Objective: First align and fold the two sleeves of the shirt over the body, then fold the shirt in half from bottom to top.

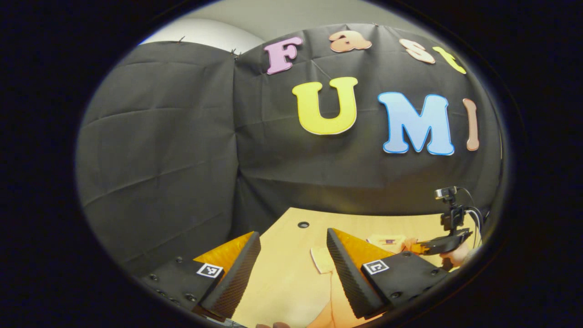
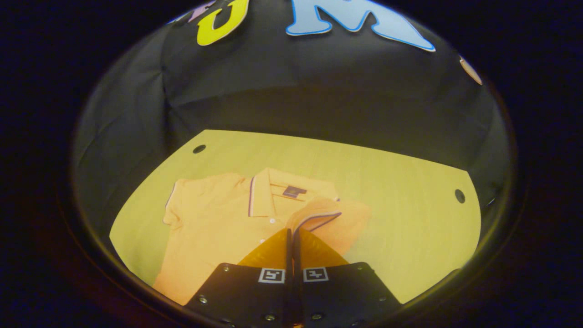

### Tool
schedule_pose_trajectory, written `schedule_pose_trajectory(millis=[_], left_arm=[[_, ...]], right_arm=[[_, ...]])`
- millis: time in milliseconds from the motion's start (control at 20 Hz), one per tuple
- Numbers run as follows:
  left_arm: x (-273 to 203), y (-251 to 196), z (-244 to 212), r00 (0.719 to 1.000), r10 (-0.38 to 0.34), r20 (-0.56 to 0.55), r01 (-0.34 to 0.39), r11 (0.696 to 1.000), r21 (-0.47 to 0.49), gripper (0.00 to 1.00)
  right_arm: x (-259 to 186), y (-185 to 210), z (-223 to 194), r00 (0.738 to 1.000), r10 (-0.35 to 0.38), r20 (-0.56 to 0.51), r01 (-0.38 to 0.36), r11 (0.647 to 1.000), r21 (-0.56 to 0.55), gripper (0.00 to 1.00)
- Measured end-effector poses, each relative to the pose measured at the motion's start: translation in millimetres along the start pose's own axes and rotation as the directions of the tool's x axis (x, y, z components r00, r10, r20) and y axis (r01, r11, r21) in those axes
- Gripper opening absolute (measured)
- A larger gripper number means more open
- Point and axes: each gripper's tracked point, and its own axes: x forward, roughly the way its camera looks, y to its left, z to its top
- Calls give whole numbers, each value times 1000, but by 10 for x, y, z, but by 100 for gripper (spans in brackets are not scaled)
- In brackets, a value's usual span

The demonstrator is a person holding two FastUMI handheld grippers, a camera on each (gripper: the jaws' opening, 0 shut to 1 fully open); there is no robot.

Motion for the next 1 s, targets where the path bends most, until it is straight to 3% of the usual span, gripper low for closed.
schedule_pose_trajectory(millis=[250, 400, 450, 500, 1000], left_arm=[[17, 134, -111, 1000, 7, -19, -8, 1000, -9, 98], [97, 132, -166, 999, -5, -35, 5, 1000, -13, 98], [118, 131, -191, 999, -12, -39, 11, 1000, -15, 98], [155, 111, -214, 999, -21, -44, 21, 1000, -15, 98], [1025, -306, -830, 976, -179, -123, 181, 983, 5, 96]], right_arm=[[134, 229, -199, 998, 2, -69, -6, 998, -57, 1], [142, 306, -243, 995, 7, -95, -13, 998, -59, 11], [141, 324, -257, 995, 12, -101, -17, 998, -57, 20], [120, 296, -242, 995, -1, -99, -5, 998, -61, 39], [-447, 349, -150, 999, -15, -29, 15, 1000, 14, 40]])
